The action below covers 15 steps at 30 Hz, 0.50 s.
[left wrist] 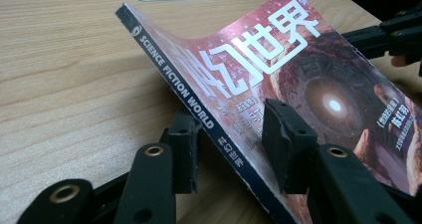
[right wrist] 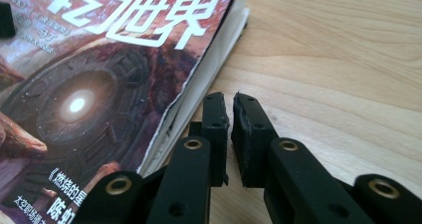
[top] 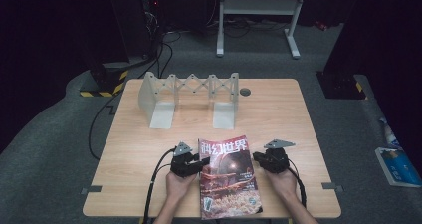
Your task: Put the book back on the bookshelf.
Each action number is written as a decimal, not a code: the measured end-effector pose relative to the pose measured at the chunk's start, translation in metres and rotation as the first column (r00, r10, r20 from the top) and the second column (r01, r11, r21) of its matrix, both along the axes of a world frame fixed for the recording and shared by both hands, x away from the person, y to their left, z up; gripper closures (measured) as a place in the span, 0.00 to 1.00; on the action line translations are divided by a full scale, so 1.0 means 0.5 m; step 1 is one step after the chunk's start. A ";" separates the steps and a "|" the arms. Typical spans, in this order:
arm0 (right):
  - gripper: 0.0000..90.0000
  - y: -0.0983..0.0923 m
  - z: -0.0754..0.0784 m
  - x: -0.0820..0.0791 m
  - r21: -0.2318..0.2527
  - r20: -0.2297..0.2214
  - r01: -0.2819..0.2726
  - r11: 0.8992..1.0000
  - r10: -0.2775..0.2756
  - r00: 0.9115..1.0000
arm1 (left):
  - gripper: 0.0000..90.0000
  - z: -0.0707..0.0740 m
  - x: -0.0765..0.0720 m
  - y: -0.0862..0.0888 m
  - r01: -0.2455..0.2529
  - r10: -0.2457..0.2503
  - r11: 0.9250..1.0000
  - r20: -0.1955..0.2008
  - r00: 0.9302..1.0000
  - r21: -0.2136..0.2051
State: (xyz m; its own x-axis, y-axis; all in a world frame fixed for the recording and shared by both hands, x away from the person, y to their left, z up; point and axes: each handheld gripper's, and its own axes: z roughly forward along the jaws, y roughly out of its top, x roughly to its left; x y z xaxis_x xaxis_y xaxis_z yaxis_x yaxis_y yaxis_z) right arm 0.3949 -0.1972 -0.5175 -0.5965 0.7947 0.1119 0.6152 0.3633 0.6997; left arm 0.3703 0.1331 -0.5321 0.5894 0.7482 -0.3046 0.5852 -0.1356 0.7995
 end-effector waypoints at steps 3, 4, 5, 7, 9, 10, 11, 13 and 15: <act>0.94 0.010 -0.003 0.001 0.012 0.003 -0.015 1.000 0.015 1.000 | 0.66 0.000 0.000 0.000 0.000 0.000 1.000 -0.001 1.000 -0.003; 0.95 0.014 -0.003 0.001 0.011 0.001 -0.024 1.000 0.024 1.000 | 0.66 0.000 0.000 0.000 0.001 -0.001 1.000 0.000 1.000 -0.004; 0.95 0.017 -0.003 0.000 0.008 0.000 -0.020 1.000 0.020 1.000 | 0.66 0.000 0.000 0.001 0.002 -0.002 1.000 0.001 1.000 -0.007; 0.96 0.019 -0.004 0.000 0.009 0.005 -0.027 1.000 0.027 1.000 | 0.66 0.000 0.001 0.002 0.003 -0.003 1.000 -0.002 1.000 -0.013; 0.96 0.019 -0.003 0.001 0.007 0.005 -0.035 0.999 0.035 0.999 | 0.64 0.000 0.002 0.002 0.008 -0.008 1.000 -0.005 1.000 -0.017; 0.96 0.019 -0.004 0.001 0.008 0.005 -0.037 0.999 0.037 0.999 | 0.62 0.000 0.003 0.002 0.013 -0.013 1.000 -0.008 1.000 -0.016; 0.96 0.019 -0.004 0.001 0.009 0.003 -0.038 0.999 0.038 0.999 | 0.60 0.000 0.004 0.001 0.019 -0.019 1.000 -0.016 1.000 -0.019; 0.96 0.020 -0.005 0.003 0.018 0.003 -0.049 0.999 0.049 0.999 | 0.54 0.001 0.005 0.002 0.025 -0.026 0.999 -0.020 0.999 -0.026; 0.96 0.024 -0.005 0.002 0.023 0.001 -0.061 0.998 0.061 0.998 | 0.48 0.001 0.008 0.005 0.031 -0.032 0.999 -0.027 0.999 -0.038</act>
State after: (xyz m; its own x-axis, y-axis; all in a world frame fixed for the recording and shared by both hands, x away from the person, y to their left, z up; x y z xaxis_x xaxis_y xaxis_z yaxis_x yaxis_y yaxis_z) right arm 0.3961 -0.1854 -0.5201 -0.6438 0.7541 0.1296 0.5922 0.3838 0.7085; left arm 0.3741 0.1355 -0.5316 0.6037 0.7170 -0.3485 0.6028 -0.1245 0.7881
